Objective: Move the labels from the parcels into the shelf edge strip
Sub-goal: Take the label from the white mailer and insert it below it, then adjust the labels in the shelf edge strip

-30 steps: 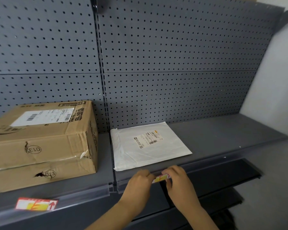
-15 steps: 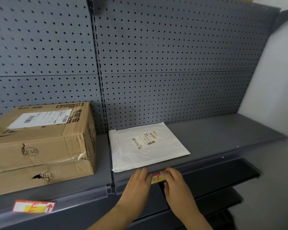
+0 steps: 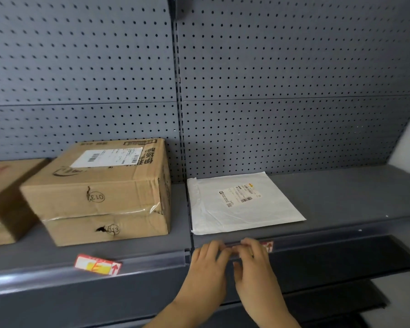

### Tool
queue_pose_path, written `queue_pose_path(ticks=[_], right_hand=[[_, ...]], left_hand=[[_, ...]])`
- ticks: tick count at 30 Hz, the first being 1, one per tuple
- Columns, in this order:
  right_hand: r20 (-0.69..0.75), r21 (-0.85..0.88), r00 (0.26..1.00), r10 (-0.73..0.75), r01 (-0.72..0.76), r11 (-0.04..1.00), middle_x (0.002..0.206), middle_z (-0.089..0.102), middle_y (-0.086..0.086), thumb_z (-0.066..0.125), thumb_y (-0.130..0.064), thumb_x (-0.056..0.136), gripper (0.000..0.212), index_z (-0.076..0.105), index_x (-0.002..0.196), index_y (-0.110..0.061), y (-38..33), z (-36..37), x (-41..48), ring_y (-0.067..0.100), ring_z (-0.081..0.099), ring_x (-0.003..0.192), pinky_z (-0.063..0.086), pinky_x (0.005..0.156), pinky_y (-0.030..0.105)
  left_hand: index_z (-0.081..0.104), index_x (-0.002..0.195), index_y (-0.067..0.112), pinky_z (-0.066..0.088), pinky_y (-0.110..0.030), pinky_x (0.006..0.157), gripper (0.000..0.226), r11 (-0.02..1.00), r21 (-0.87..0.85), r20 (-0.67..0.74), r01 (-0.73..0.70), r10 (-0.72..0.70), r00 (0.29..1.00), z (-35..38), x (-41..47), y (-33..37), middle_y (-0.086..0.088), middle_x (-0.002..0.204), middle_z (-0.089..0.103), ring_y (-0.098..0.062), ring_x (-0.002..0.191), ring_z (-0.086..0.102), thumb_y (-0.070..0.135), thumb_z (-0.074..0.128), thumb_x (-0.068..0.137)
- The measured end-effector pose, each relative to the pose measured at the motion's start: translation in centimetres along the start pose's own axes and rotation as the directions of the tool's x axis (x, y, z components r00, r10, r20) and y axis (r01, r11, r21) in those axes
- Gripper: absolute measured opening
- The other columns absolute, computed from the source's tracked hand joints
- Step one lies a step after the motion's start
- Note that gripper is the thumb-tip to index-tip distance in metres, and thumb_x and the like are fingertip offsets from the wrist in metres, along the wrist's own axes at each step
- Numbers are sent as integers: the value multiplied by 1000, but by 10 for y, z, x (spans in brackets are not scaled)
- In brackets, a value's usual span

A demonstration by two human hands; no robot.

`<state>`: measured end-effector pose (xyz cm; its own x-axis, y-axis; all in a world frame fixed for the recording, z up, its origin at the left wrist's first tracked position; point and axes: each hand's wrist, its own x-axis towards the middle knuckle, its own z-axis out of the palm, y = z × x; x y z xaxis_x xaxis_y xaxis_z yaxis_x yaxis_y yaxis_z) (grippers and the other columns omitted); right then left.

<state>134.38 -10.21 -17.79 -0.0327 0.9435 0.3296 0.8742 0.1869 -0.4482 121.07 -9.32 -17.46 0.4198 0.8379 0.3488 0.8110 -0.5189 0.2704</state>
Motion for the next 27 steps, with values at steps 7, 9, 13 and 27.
queue_pose_path(ticks=[7, 9, 13, 27], right_hand=[[33, 67, 994, -101, 99, 993, 126, 38, -10, 57, -22, 89, 31, 52, 119, -28, -53, 25, -2, 7, 34, 122, 41, 97, 22], [48, 81, 991, -122, 118, 990, 125, 40, -9, 57, -21, 89, 31, 53, 119, -26, -70, 34, -1, 8, 36, 120, 42, 96, 22], [90, 110, 985, -147, 137, 984, 124, 39, -13, 54, -25, 91, 27, 52, 117, -29, -107, 53, -2, 6, 36, 118, 43, 91, 22], [118, 102, 989, -88, 76, 992, 117, 48, -12, 54, -25, 92, 22, 54, 114, -29, -204, 103, -12, 5, 42, 114, 43, 92, 22]], left_hand=[[40, 130, 31, 25, -23, 97, 49, 992, 32, -24, 122, -121, 992, -33, -46, -47, 6, 127, 40, -14, 116, 38, 10, 42, 85], [40, 129, 31, 26, -25, 97, 48, 987, 50, -28, 155, -154, 988, -45, -59, -66, 6, 127, 39, -15, 116, 38, 11, 43, 86], [46, 125, 30, 31, -27, 97, 46, 972, 98, -72, 213, -206, 976, -74, -85, -107, 4, 122, 45, -17, 111, 43, 8, 48, 85], [60, 106, 20, 43, -30, 82, 20, 966, 137, -94, 219, -208, 974, -144, -126, -214, -1, 112, 56, -21, 95, 52, 10, 53, 91]])
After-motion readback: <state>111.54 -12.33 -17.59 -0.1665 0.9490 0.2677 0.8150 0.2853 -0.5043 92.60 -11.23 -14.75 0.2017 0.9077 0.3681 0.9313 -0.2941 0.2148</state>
